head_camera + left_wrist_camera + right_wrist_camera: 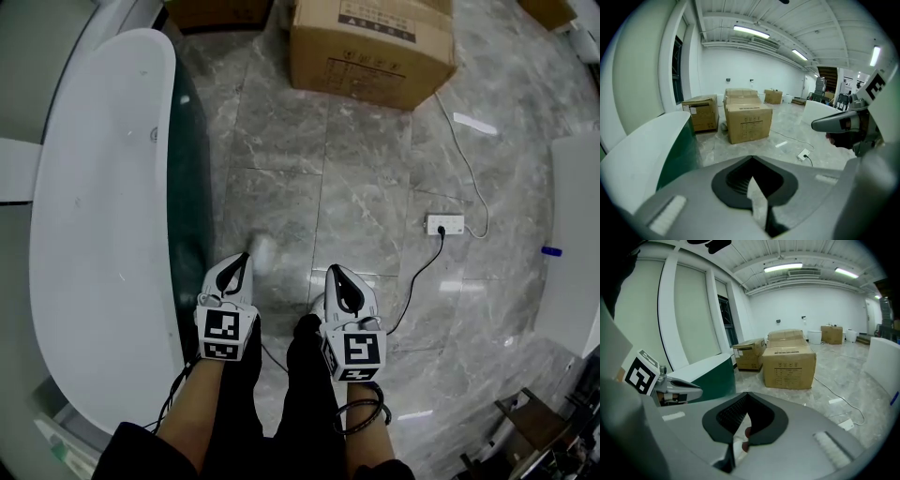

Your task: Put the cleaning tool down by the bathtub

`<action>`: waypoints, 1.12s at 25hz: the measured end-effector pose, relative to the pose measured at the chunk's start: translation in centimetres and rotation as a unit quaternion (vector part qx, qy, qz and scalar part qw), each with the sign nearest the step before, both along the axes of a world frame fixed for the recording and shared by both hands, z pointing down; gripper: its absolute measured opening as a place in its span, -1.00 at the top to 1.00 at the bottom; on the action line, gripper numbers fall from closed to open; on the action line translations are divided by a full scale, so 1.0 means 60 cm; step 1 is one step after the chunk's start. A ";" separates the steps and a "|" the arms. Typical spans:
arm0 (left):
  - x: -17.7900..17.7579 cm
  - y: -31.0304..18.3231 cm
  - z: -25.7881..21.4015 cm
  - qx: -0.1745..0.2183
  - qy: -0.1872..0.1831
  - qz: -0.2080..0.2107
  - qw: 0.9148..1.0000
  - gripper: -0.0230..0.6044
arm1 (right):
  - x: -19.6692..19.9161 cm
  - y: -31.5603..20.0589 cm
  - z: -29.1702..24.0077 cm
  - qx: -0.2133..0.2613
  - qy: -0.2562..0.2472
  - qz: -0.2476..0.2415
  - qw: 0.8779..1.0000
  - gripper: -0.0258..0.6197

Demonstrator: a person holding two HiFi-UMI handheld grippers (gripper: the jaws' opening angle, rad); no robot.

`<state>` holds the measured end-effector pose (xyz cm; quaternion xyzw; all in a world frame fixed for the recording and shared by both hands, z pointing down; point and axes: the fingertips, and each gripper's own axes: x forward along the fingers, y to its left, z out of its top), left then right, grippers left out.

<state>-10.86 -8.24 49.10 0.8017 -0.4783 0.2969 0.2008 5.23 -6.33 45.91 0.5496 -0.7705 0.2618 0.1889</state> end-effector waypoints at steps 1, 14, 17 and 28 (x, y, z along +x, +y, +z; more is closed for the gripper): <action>0.001 0.000 -0.011 0.002 0.000 -0.001 1.000 0.93 | 0.002 0.000 -0.009 0.002 -0.002 0.003 1.000 0.85; 0.009 0.028 -0.150 0.024 0.002 -0.022 0.999 0.93 | 0.018 0.006 -0.142 0.029 -0.025 0.022 0.999 0.85; 0.008 0.025 -0.185 0.030 0.006 -0.031 0.999 0.93 | 0.029 -0.002 -0.176 0.041 -0.025 0.027 0.998 0.85; -0.004 0.003 -0.305 0.083 0.015 -0.034 0.996 0.93 | 0.022 -0.012 -0.290 0.082 -0.033 0.036 0.995 0.85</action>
